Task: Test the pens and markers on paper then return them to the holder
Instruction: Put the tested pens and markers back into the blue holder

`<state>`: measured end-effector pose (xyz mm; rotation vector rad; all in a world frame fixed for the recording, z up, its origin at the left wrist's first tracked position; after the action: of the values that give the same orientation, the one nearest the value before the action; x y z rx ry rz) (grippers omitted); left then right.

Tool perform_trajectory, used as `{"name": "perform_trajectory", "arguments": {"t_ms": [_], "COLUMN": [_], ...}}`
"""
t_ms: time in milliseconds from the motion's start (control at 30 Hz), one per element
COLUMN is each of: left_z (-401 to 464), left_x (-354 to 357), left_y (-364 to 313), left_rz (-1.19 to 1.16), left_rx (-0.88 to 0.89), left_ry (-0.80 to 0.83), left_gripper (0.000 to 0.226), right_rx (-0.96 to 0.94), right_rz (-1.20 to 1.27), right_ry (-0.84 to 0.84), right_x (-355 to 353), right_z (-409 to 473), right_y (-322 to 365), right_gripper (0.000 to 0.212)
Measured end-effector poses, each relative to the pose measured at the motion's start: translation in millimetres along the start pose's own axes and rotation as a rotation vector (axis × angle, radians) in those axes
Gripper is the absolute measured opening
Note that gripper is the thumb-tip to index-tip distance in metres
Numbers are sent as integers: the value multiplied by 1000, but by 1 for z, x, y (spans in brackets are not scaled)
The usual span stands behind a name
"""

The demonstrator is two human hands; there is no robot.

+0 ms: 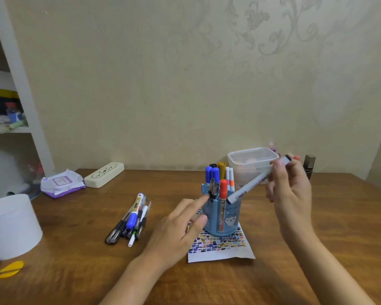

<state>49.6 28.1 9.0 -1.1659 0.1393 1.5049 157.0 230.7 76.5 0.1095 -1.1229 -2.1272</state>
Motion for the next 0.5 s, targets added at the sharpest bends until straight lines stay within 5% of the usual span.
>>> {"name": "perform_trajectory", "arguments": {"t_ms": [200,500], "left_z": [1,2], "left_x": [2,1], "left_y": [1,7], "left_rz": [-3,-45], "left_rx": [-21,-32], "left_ry": [12,-1], "left_gripper": [53,50], "right_rx": [-54,-132], "right_rz": [-57,-444], "right_ry": [13,264], "right_x": [-3,12], "right_z": [3,-13], "right_y": [-6,-22], "right_gripper": [13,12]}}
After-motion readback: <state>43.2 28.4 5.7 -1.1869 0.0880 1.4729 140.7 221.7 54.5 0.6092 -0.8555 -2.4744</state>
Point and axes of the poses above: each hand's wrist, its own z-axis towards the middle knuckle, its own x-axis out of the palm, y = z × x, the point moved 3 cm from there along z, towards the middle knuckle, and after that the axes turned 5 degrees about -y, right-handed, at the moved point
